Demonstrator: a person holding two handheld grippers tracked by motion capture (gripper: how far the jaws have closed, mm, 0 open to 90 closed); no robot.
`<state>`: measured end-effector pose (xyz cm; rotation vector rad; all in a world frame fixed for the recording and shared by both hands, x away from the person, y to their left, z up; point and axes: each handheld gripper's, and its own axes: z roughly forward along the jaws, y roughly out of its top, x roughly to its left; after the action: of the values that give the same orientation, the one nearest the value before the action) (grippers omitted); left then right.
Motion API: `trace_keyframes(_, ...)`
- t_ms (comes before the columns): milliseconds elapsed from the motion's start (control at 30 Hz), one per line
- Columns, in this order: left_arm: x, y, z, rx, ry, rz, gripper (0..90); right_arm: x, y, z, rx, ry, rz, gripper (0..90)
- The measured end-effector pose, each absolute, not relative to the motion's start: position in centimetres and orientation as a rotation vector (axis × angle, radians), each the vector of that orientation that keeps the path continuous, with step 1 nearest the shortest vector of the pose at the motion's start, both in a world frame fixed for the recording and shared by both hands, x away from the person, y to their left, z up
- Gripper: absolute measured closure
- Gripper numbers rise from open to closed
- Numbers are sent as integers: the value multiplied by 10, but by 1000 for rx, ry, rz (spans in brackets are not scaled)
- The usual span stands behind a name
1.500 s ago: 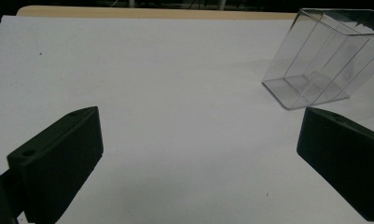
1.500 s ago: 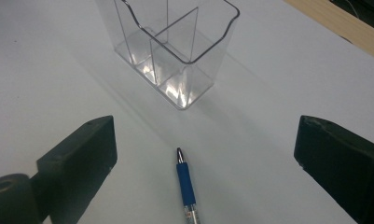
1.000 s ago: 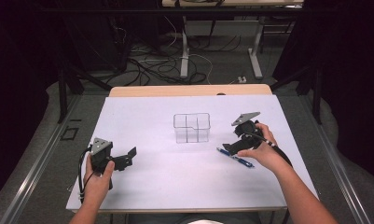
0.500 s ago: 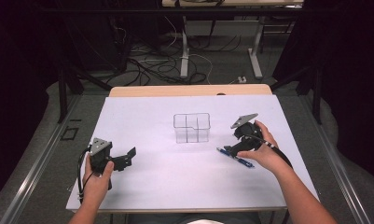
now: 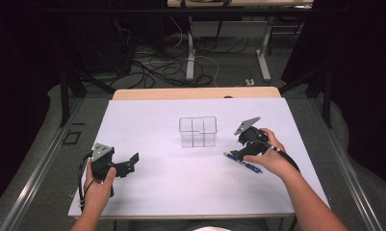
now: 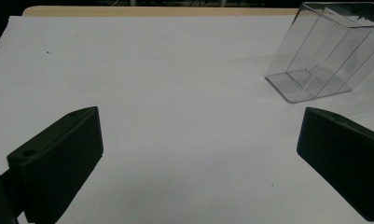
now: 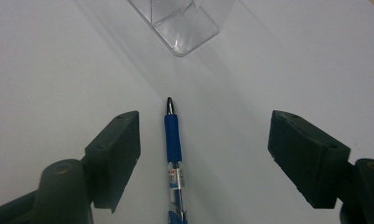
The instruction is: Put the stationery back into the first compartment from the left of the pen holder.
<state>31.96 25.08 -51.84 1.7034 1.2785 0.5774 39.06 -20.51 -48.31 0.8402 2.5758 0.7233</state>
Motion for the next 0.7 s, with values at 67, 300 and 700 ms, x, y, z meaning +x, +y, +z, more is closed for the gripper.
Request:
trace_keyframes(67, 319, 251, -519, 1706, 1283, 576, 4, 390, -204, -483, 829, 2581, 710, 325)
trace_keyframes(300, 319, 250, -519, 1711, 1280, 575, 4, 390, -200, -488, 785, 2652, 662, 400)
trace_keyframes(700, 319, 249, -519, 1715, 1277, 578, 4, 394, -198, -500, 856, 2731, 537, 564)
